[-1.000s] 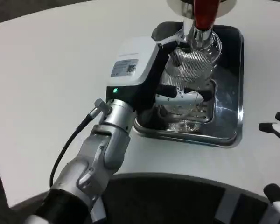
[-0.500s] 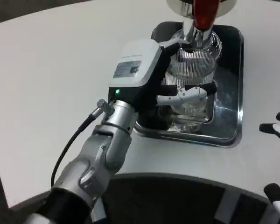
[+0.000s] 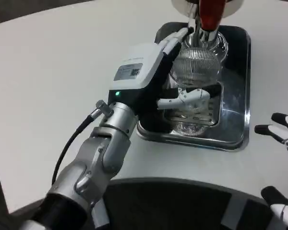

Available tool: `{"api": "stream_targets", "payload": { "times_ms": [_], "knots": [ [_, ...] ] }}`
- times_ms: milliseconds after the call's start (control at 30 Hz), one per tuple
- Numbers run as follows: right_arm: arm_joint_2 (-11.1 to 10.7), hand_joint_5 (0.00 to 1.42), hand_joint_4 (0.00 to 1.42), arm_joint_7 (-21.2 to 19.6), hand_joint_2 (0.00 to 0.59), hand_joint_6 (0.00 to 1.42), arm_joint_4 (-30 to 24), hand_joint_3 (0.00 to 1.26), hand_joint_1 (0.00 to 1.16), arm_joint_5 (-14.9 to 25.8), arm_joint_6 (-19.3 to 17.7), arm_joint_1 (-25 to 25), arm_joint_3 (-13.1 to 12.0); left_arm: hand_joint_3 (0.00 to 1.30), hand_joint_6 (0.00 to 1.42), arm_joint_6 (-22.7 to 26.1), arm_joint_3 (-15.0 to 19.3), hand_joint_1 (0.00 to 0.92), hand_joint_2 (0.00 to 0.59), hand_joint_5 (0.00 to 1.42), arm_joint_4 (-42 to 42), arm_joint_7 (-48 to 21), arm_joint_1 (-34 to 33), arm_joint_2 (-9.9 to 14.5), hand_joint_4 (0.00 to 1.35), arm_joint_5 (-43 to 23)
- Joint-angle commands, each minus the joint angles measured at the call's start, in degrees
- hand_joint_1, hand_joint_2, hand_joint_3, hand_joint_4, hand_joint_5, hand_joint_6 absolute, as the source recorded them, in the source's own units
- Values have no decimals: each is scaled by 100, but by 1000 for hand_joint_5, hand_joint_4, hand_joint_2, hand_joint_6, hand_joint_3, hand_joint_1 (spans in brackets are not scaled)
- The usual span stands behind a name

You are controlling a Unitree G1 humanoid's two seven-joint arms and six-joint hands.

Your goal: Grasp the cup under the faucet to collect the drink, then remove the cup.

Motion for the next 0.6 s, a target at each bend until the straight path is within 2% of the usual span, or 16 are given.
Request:
{"api": "stream_targets", "payload": {
  "times_ms": [33,200,400,600],
  "knots": [
    [-41,0,12,-37,446,0,-96,128,368,26,13,50,-18,0,491,-118,53,103,64,147,-176,-95,143,99,0,-166],
    [-40,0,12,-46,446,0,-96,132,368,38,9,53,-20,0,474,-151,83,48,50,121,-339,-67,203,118,0,-270],
    [-32,0,12,-39,446,0,-96,133,368,22,19,39,45,0,463,-174,137,27,41,120,-585,-78,305,208,0,-311],
    [-28,0,12,-40,446,0,-96,133,368,-67,19,-13,202,0,471,-181,336,23,40,136,-1079,-157,626,415,0,-388]
  ]
}}
